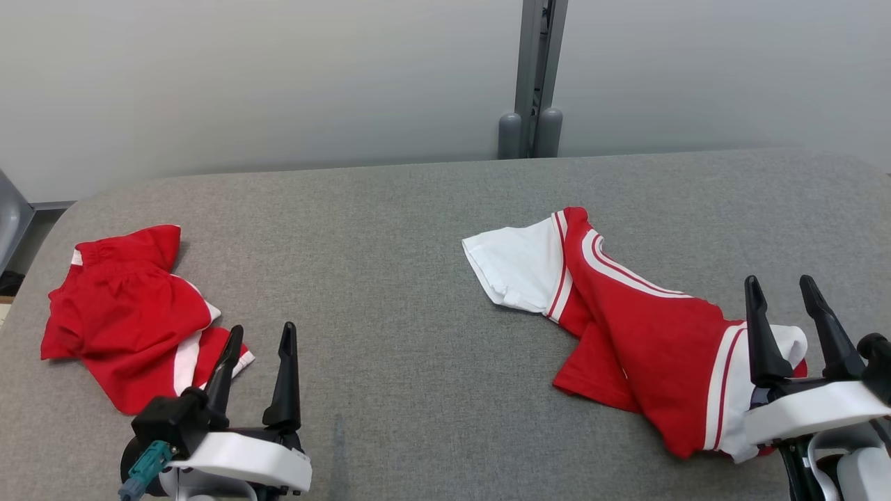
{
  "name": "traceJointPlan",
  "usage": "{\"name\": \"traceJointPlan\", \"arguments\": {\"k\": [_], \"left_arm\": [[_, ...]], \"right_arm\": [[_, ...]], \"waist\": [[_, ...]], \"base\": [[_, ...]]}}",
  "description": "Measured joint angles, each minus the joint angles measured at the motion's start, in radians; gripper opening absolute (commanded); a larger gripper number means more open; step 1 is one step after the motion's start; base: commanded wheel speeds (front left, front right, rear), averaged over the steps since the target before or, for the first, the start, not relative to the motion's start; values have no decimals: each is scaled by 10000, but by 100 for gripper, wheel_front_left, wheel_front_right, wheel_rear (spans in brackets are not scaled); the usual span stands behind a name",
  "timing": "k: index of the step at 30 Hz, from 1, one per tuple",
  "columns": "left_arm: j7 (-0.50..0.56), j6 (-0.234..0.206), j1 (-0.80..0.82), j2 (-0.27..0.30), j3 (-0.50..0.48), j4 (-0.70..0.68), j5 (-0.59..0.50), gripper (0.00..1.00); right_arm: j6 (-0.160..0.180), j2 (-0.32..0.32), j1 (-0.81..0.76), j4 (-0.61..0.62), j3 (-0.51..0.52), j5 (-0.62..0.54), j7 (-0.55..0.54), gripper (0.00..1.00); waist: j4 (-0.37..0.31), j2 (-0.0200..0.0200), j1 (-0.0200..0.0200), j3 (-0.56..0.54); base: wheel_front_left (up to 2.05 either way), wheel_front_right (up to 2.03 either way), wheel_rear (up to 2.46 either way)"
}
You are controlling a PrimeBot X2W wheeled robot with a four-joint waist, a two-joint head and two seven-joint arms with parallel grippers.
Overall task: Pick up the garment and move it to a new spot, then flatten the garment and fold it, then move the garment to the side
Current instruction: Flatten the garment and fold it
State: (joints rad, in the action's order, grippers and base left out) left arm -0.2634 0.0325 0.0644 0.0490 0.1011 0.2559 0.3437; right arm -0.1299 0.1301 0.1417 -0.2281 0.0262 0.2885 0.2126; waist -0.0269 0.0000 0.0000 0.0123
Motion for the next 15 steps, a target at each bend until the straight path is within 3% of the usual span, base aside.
{"name": "traceJointPlan", "arguments": {"k": [11,15], "left_arm": [[0,38,-37,-2,470,94,23,100],[445,378,269,-2,1469,585,610,100]], "right_arm": [[0,121,-60,-395,-278,184,407,100],[0,192,84,-435,-209,196,447,100]], "waist": [[-23,0,0,109],[-255,0,0,178]], "base": [[0,0,0],[0,0,0]]}}
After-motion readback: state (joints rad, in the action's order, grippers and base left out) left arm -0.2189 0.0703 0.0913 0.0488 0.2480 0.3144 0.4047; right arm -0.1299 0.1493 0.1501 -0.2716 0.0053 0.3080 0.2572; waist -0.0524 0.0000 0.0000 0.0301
